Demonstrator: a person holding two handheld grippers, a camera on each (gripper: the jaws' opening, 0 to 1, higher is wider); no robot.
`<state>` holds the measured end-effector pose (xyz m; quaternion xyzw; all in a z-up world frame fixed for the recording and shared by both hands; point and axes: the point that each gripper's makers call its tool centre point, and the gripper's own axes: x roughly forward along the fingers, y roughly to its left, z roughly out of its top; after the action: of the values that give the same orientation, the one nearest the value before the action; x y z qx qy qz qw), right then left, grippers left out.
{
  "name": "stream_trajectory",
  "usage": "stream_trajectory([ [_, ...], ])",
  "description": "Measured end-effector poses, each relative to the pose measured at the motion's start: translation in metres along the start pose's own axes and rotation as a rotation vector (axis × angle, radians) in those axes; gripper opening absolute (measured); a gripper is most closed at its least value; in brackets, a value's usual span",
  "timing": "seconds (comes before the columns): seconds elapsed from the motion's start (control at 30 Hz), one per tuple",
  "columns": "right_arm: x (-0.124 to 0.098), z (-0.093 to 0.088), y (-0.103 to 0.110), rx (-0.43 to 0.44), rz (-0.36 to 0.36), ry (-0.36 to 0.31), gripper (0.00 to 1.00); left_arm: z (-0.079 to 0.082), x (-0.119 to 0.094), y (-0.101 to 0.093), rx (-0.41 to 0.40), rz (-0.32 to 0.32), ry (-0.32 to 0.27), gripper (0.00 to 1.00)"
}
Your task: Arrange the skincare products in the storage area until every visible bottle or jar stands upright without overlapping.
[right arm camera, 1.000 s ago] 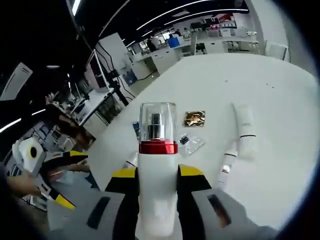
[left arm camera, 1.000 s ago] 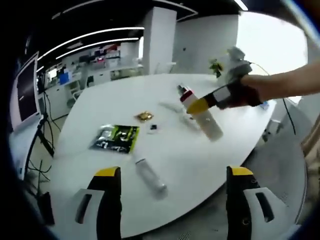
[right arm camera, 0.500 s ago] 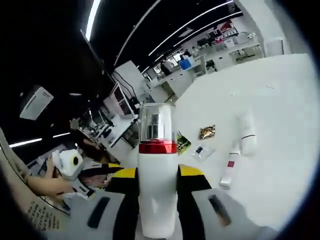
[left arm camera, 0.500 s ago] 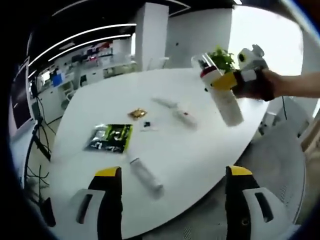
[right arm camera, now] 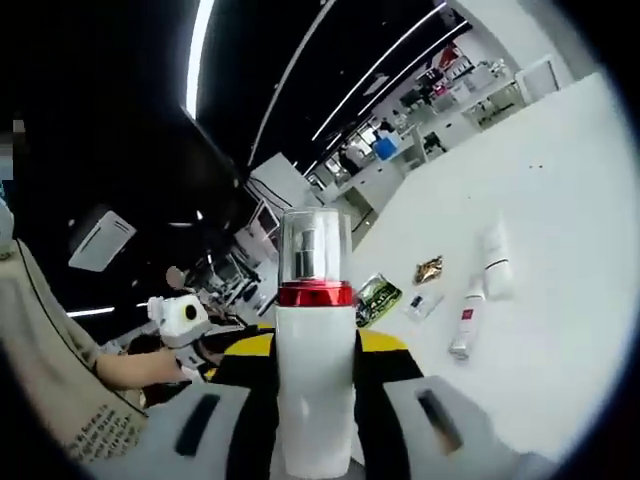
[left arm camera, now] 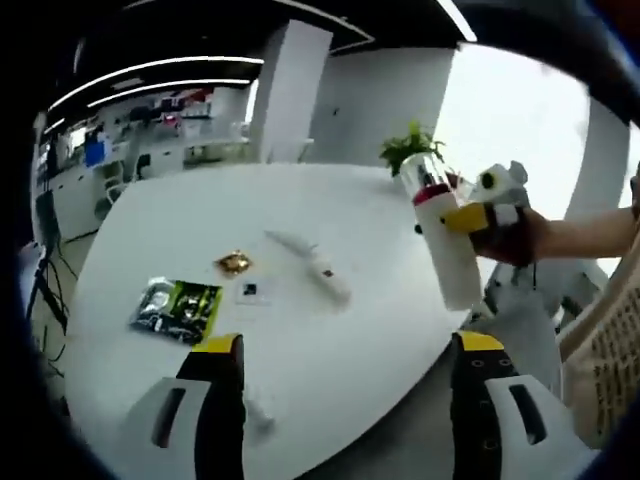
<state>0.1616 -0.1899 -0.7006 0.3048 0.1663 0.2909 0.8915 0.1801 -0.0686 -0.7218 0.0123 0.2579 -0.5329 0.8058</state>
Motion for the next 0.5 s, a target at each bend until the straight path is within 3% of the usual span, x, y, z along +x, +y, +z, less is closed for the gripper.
stream_trajectory([
  [0.17,-0.009,0.006,0.012,-0.013,0.058,-0.02,0.27,0.035,0.017,-0.03,-0.004,-0.129,-0.052,0.79],
  [0.33,-0.016,0.011,0.021,-0.016,0.113,-0.042,0.27,0.065,0.032,-0.074,-0.065,-0.317,-0.098,0.76],
  [0.43,-0.023,0.013,0.029,-0.019,0.147,-0.05,0.27,0.077,0.037,-0.088,-0.096,-0.39,-0.108,0.71],
  [0.5,-0.026,0.013,0.032,-0.023,0.166,-0.049,0.27,0.082,0.042,-0.093,-0.076,-0.404,-0.097,0.68],
])
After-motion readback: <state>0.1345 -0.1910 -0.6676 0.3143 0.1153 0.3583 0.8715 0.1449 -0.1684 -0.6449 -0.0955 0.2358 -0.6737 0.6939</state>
